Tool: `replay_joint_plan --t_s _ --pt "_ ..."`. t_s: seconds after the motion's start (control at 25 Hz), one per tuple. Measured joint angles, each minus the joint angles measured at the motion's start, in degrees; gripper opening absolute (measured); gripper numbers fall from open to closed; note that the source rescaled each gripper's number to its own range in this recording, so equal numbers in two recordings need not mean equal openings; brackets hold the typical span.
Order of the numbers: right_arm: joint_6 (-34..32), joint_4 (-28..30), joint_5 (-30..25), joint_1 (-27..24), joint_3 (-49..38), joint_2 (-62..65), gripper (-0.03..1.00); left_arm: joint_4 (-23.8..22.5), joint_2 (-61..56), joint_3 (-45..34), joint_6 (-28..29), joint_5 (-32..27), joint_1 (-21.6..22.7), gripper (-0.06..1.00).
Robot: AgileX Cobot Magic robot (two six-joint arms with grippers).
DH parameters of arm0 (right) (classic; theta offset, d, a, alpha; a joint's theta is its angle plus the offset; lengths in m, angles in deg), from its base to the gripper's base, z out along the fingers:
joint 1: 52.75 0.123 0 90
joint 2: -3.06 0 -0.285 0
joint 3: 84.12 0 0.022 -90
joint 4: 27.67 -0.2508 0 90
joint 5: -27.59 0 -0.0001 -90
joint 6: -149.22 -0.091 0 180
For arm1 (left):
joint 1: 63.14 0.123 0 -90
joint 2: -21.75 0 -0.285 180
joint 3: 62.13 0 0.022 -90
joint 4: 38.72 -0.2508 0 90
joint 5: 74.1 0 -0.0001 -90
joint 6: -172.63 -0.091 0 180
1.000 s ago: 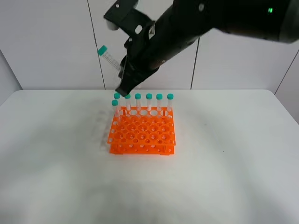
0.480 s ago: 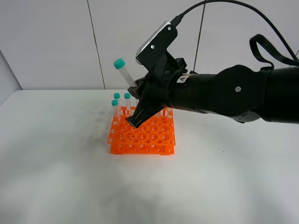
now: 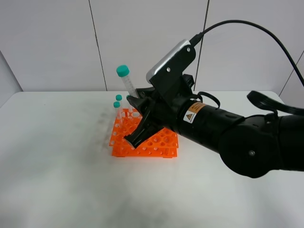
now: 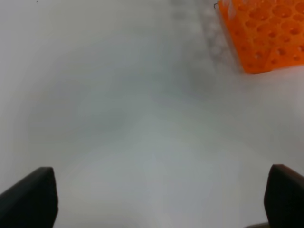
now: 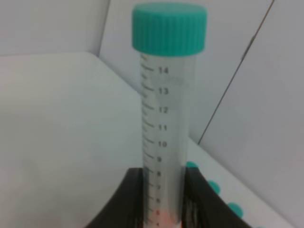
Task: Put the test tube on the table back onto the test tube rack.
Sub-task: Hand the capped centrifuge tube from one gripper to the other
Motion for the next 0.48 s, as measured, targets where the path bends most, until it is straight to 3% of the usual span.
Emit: replay_joint_plan --t_s 0.48 --pt "-1.48 -3.17 -0.17 0.00 -3.00 0.00 0.03 0.00 0.00 0.00 0.00 0.00 0.00 0.94"
